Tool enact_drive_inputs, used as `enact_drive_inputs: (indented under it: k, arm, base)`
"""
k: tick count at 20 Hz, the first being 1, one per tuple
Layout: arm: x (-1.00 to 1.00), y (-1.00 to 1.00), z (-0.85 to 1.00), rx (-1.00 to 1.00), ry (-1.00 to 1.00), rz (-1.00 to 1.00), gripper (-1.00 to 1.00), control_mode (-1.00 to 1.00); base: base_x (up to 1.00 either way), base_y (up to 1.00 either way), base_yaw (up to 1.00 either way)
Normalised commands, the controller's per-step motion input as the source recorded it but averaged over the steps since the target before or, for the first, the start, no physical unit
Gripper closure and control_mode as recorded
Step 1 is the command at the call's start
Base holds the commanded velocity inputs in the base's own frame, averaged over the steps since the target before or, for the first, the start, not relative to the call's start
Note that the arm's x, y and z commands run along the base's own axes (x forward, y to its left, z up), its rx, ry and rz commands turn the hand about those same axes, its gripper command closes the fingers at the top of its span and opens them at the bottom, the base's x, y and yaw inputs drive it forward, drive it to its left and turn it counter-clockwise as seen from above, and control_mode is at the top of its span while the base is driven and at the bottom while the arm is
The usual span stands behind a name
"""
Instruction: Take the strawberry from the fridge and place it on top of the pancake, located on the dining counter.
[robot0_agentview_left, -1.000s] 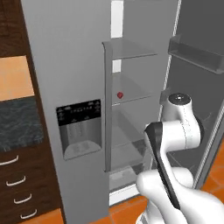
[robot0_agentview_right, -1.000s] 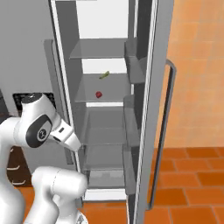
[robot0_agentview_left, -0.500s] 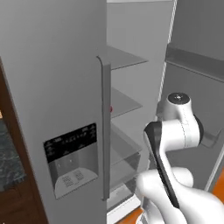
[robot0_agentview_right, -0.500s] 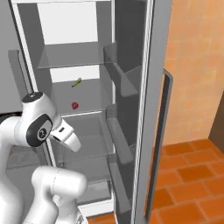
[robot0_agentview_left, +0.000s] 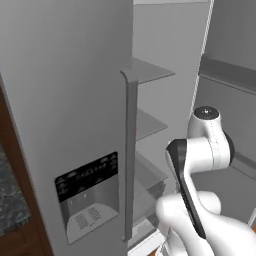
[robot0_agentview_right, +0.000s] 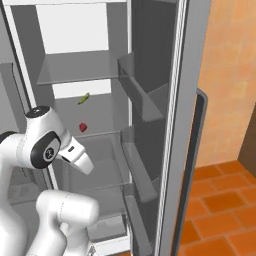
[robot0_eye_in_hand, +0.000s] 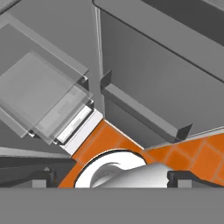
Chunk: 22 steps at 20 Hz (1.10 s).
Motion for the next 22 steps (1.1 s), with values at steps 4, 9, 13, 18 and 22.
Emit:
enact_drive_inputs:
  k: [4, 9, 13, 18, 22]
  arm:
    - [0.00, 0.00, 0.00, 0.00, 0.00, 0.00, -1.00, 1.00]
    - [0.00, 0.00, 0.00, 0.00, 0.00, 0.00, -1.00, 1.00]
    - [0.00, 0.00, 0.00, 0.00, 0.00, 0.00, -1.00, 1.00]
    - [0.00, 0.00, 0.00, 0.00, 0.00, 0.00, -1.00, 1.00]
    - [0.00, 0.00, 0.00, 0.00, 0.00, 0.00, -1.00, 1.00]
  base:
    - [0.22, 0.00, 0.25]
    - [0.00, -0.06, 0.34]
    - [0.04, -0.03, 0.32]
    - [0.09, -0.20, 0.30]
    - [0.13, -0.42, 0.20]
